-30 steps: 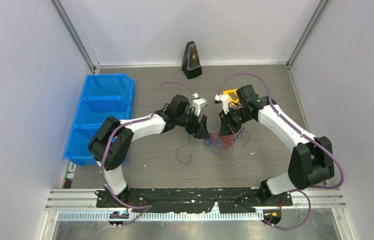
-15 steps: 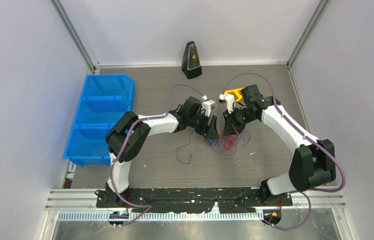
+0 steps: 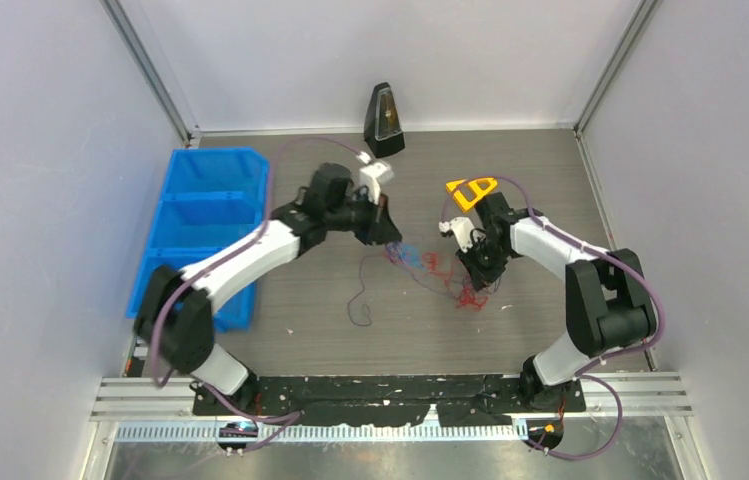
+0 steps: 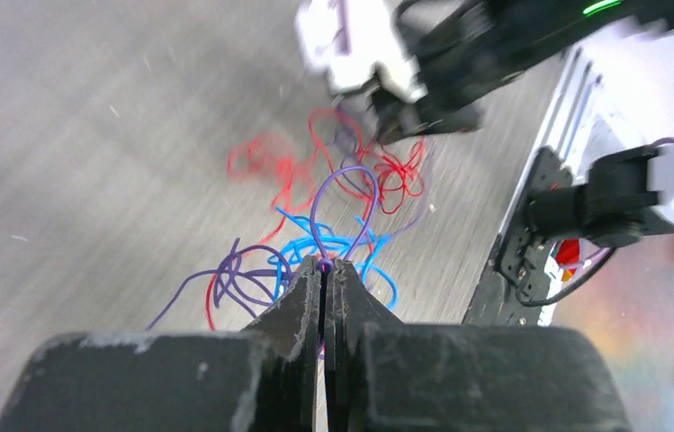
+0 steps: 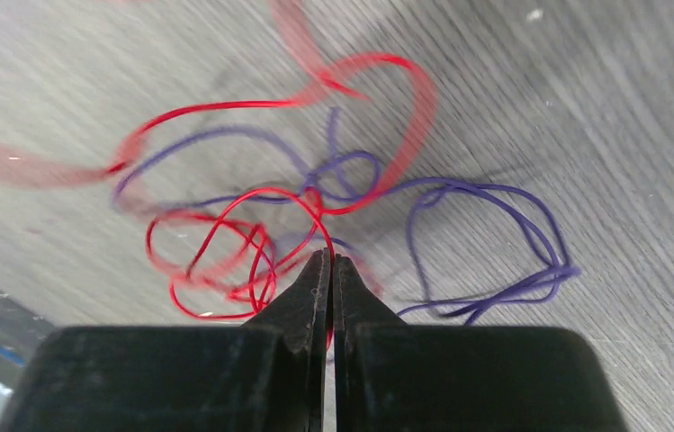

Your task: Untangle the cables

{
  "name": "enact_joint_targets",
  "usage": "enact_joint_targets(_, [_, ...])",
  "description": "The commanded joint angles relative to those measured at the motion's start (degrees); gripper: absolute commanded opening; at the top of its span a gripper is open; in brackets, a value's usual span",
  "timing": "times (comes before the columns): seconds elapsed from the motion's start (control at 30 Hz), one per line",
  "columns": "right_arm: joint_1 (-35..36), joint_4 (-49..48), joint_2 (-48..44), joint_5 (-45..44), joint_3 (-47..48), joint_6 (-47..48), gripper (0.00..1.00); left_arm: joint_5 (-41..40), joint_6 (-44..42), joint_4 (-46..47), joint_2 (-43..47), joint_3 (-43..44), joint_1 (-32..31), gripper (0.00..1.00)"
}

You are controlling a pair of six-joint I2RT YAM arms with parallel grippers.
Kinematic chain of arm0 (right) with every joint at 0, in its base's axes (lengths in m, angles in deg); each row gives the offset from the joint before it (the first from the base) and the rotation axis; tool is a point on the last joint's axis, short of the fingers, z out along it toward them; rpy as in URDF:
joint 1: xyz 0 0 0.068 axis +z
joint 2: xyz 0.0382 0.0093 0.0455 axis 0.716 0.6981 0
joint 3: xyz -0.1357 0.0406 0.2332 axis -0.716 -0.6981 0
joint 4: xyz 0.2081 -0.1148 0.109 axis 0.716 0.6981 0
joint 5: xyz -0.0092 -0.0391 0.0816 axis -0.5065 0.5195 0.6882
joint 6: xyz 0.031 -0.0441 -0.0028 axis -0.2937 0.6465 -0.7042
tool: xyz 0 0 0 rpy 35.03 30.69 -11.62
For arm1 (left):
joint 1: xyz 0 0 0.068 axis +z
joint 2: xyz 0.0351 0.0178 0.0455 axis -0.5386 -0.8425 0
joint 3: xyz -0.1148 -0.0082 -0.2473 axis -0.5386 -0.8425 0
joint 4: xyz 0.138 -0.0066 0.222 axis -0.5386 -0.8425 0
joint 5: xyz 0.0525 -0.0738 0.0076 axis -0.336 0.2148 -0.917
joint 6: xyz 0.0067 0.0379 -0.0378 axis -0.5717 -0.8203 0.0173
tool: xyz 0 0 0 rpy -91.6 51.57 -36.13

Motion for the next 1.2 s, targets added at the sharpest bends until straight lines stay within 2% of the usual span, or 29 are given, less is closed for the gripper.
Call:
enact_joint_targets(0.0, [-0.28,-3.71,3.39,-8.54,-1.03,3.59,0.06,3.64,-5.85,-6.55,13.75,2.34,3.91,0.00])
enact_joint_targets(0.23, [-0.45,-6.01,5.08,-13.21,-2.86,6.42,0.05,7.14,-8.27,-16.38,23.55,12.08,12.70,0.00])
enact_joint_targets(0.33, [-0.46,-4.56,5.23,-11.71,-2.10,6.77,0.05,8.60,-9.49,-18.26,25.68,14.39,13.50,0.00])
enact_joint_targets(0.4, [-0.46,-2.02,3.83,-7.19,0.05,5.86,0.13,10.58,-7.84,-18.13,26.13,13.57,13.29,0.00])
enact_joint_targets(0.47, [-0.46,0.95,1.70,-1.40,3.63,4.16,0.32,11.93,-5.60,-17.50,25.86,11.94,12.82,0.00])
enact_joint_targets(0.5, [-0.46,1.83,-0.14,2.29,6.62,3.43,0.49,12.58,-4.69,-16.93,25.81,11.08,12.47,0.00])
enact_joint_targets(0.57, [-0.43,3.99,-2.97,7.40,11.60,0.96,0.68,12.72,-3.45,-15.39,26.08,9.17,11.52,0.00])
enact_joint_targets(0.7, [-0.38,4.67,-8.19,18.30,19.52,-5.75,0.92,12.89,-0.81,-12.28,26.63,7.18,11.11,0.00])
enact_joint_targets(0.77, [0.00,1.85,-10.61,23.44,20.95,-10.04,0.98,13.05,0.15,-11.35,26.74,7.16,11.10,0.00])
enact_joint_targets(0.83, [1.24,-4.73,-13.66,28.24,19.48,-15.96,0.99,13.03,2.75,-8.90,27.06,6.66,11.11,0.00])
enact_joint_targets(0.9, [3.31,-18.73,-17.08,30.73,15.80,-23.50,1.00,13.08,6.20,-6.47,27.06,6.21,11.11,0.00])
enact_joint_targets(0.97, [5.52,-25.89,-17.90,32.52,14.19,-29.99,1.00,12.96,9.99,-3.98,26.98,5.68,11.11,0.00])
enact_joint_targets(1.03, [7.14,-30.81,-16.74,32.34,14.33,-35.01,0.97,12.97,14.17,-0.93,26.87,4.86,11.31,0.00])
enact_joint_targets(1.17, [10.59,-37.08,-15.42,30.93,16.44,-36.76,0.95,11.69,22.64,3.80,25.76,4.26,12.35,0.00])
